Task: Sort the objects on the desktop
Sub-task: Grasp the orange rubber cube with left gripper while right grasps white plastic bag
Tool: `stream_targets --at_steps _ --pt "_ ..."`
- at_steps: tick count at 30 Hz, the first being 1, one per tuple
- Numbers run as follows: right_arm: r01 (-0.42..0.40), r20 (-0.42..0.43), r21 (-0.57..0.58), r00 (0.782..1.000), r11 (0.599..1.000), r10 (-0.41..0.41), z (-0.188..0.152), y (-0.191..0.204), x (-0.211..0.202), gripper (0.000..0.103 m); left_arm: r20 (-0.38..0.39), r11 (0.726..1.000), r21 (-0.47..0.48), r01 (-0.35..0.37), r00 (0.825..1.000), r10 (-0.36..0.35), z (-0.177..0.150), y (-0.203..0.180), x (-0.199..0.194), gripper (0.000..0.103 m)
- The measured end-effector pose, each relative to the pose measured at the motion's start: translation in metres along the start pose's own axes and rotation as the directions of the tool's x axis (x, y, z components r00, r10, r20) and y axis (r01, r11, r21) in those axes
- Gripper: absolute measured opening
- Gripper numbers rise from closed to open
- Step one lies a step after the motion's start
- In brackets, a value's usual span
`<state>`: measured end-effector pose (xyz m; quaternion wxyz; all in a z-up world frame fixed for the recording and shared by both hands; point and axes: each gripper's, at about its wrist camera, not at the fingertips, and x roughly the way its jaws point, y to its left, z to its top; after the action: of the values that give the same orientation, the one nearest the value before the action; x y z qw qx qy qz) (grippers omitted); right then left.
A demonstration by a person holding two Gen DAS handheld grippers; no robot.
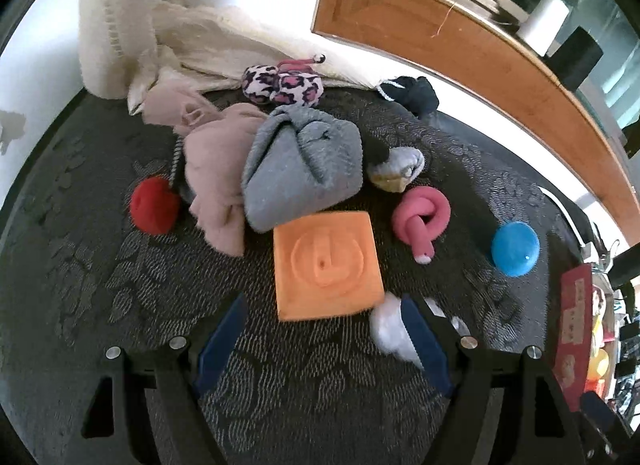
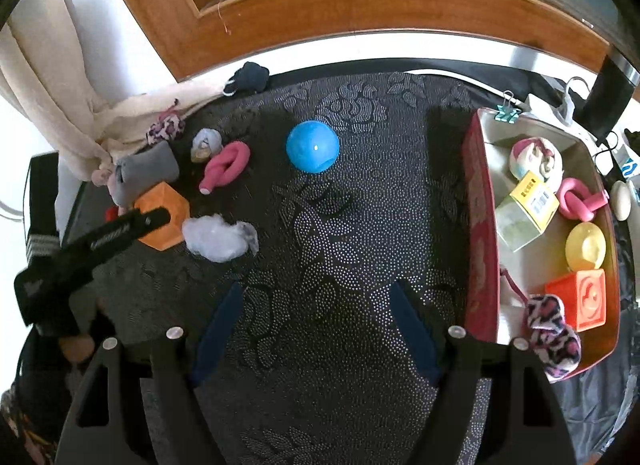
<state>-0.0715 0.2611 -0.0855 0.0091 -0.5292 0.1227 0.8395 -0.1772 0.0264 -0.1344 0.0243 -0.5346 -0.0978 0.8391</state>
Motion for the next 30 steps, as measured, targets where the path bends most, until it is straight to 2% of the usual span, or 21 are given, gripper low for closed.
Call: stream_targets --at_steps 8,9,10,11,17,20,22,30 --pt "0.02 -0.027 -0.019 0.999 1.0 -0.02 0.006 0.01 0.019 0.079 0.008 0.999 0.028 -0.044 0.999 0.044 0.012 0.0 0.026 0.081" --pt "0.022 -0.03 -0.022 0.999 1.0 -0.022 0.007 0.011 0.022 0.079 0.009 0.999 0.03 -0.039 0.999 0.039 0.012 0.002 0.027 0.075" --pt "0.023 -0.034 -0.026 0.999 0.999 -0.024 0.008 0.012 0.024 0.079 0.007 0.999 0.032 -0.017 1.0 0.017 0.012 0.003 0.03 0.062" --pt "0.022 -0.038 -0.031 0.999 0.999 -0.023 0.009 0.015 0.027 0.079 0.008 0.999 0.039 -0.004 1.0 0.004 0.011 0.003 0.03 0.061" --pt "-0.002 -0.056 -0.103 0.998 0.995 -0.004 0.019 0.037 0.047 0.079 0.008 0.998 0.066 0.005 1.0 -0.006 0.006 0.007 0.024 0.058" --pt "-0.02 -0.07 -0.154 0.998 0.988 0.01 0.025 0.053 0.06 0.079 0.009 0.999 0.051 0.0 1.0 0.0 0.001 0.017 0.015 0.058" --pt "-0.032 -0.08 -0.19 0.997 0.981 0.018 0.029 0.065 0.071 0.079 0.013 0.999 0.042 -0.005 1.0 0.005 -0.002 0.023 0.008 0.054" --pt "-0.067 -0.118 -0.329 0.993 0.942 0.03 0.036 0.105 0.111 0.079 0.015 1.0 0.003 -0.02 1.0 0.02 -0.017 0.041 -0.016 0.054"
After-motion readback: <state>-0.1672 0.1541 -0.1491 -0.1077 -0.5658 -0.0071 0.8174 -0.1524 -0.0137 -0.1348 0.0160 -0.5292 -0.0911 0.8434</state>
